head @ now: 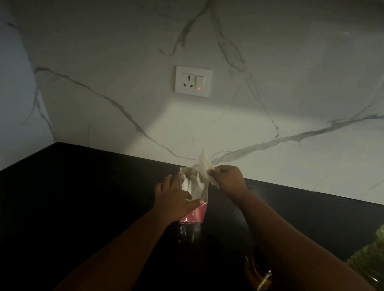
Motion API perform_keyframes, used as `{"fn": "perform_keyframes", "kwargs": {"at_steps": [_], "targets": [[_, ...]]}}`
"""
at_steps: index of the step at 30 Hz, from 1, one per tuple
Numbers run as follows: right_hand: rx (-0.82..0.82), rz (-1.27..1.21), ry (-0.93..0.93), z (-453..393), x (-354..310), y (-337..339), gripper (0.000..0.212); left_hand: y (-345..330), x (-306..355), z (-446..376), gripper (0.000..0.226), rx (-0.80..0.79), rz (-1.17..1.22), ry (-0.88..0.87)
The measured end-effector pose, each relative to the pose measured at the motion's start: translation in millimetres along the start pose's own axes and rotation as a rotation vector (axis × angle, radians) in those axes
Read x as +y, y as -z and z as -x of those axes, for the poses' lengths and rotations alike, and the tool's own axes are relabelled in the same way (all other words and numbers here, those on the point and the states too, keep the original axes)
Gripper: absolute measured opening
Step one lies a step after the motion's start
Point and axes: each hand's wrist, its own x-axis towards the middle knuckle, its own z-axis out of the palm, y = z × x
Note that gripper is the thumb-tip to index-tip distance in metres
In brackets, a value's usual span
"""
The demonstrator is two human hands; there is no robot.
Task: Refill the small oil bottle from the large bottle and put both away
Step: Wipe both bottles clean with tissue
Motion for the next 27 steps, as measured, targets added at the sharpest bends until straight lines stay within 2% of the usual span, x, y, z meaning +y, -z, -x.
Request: {"fn": "perform_keyframes", "kwargs": {"at_steps": [6,7,9,11,14,15,19,21,24,27], "targets": [[0.001,-0.309,-0.042,13,-30,42,0.006,0,-4,1,0.085,0.062,-0.02,-0.013],[0.0,-0.336,-0.038,17,-32,51,0.011,1,-3,2,0.083,0.09,-0.011,-0.023],[0.014,-0.333,-0.017,28,-32,68,0.02,4,-2,6,0.084,0.168,0.025,-0.034],[0.039,-0.286,0.01,43,-26,85,0.017,9,4,11,0.088,0.272,0.097,-0.048],[0.098,-0.266,0.0,71,-11,109,0.014,16,20,22,0.083,0.445,0.238,-0.187],[0.12,-0.27,-0.012,81,-4,117,0.015,17,28,25,0.08,0.457,0.279,-0.255],[0.161,-0.207,-0.088,124,24,142,0.017,16,59,44,0.074,0.267,0.397,-0.531],[0.144,-0.188,-0.154,142,40,151,0.017,16,75,54,0.077,0.094,0.388,-0.599],[0.123,-0.173,-0.266,165,67,157,0.016,11,98,70,0.085,-0.152,0.383,-0.603],[0.089,-0.212,-0.34,178,94,152,0.015,-6,112,84,0.085,-0.268,0.459,-0.537]]}}
